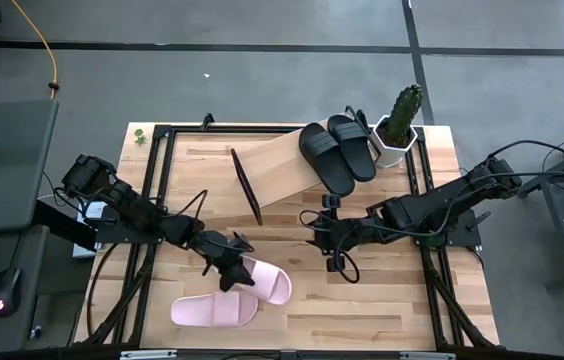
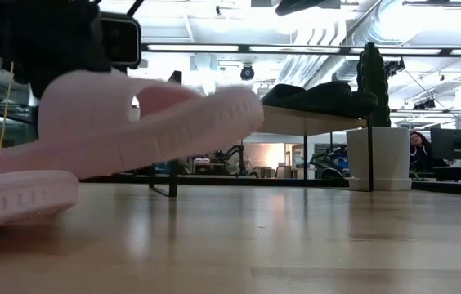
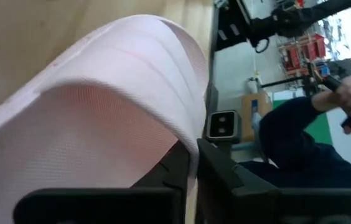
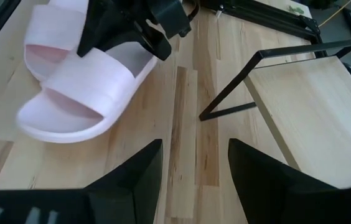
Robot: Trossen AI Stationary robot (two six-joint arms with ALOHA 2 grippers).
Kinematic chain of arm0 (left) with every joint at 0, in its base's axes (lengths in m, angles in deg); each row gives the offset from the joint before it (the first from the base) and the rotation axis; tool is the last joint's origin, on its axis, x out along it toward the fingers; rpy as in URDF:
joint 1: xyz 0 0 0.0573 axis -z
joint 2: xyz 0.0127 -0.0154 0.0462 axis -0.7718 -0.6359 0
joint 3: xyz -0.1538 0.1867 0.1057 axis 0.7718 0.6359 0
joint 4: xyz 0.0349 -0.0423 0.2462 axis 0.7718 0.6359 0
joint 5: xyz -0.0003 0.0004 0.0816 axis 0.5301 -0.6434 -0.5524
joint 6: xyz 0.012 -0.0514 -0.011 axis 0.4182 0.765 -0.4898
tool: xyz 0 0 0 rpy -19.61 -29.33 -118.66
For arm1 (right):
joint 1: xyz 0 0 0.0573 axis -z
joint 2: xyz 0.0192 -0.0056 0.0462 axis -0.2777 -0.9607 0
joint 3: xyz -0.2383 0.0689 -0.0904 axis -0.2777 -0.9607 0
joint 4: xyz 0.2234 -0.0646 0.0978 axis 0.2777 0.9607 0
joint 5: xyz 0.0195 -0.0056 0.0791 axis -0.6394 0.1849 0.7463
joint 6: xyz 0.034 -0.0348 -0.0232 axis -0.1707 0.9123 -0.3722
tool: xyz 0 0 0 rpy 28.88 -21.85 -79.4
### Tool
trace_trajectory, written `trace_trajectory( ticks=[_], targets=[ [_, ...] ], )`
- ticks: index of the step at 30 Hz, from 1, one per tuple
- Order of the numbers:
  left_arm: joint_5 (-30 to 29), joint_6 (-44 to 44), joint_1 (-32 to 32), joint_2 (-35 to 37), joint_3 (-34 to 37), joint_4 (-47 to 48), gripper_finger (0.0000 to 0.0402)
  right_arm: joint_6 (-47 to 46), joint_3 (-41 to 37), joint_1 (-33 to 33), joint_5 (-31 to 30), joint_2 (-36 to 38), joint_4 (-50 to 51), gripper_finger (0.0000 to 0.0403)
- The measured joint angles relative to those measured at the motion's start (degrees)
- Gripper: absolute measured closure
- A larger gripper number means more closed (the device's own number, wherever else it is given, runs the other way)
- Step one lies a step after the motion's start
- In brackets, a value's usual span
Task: Pick and place slides into the shelf
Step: Put the right pink slide on the shelf
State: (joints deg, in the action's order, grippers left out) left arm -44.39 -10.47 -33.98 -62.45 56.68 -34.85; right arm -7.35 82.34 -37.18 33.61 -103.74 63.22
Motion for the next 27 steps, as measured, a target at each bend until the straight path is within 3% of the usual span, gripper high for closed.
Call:
trace_trajectory(
  ticks=[8,16,21,27],
  targets=[
    [1.95,-1.49,-0.02,0.00,-3.45,1.77,0.0387,4.10,0.00,-1.03,-0.80,0.00,-0.57,0.0229],
    [2.54,-5.04,-0.02,0.02,-8.03,5.39,0.0385,11.30,1.75,-8.53,-15.42,0.00,-1.36,0.0229],
    [2.89,-7.51,-0.07,0.02,-12.01,9.38,0.0396,12.58,2.56,-12.94,-20.21,0.00,-1.35,0.0229],
    [2.94,-10.77,-0.06,0.02,-17.84,15.38,0.0378,15.13,2.56,-17.27,-26.85,0.00,-0.91,0.0229]
  ],
)
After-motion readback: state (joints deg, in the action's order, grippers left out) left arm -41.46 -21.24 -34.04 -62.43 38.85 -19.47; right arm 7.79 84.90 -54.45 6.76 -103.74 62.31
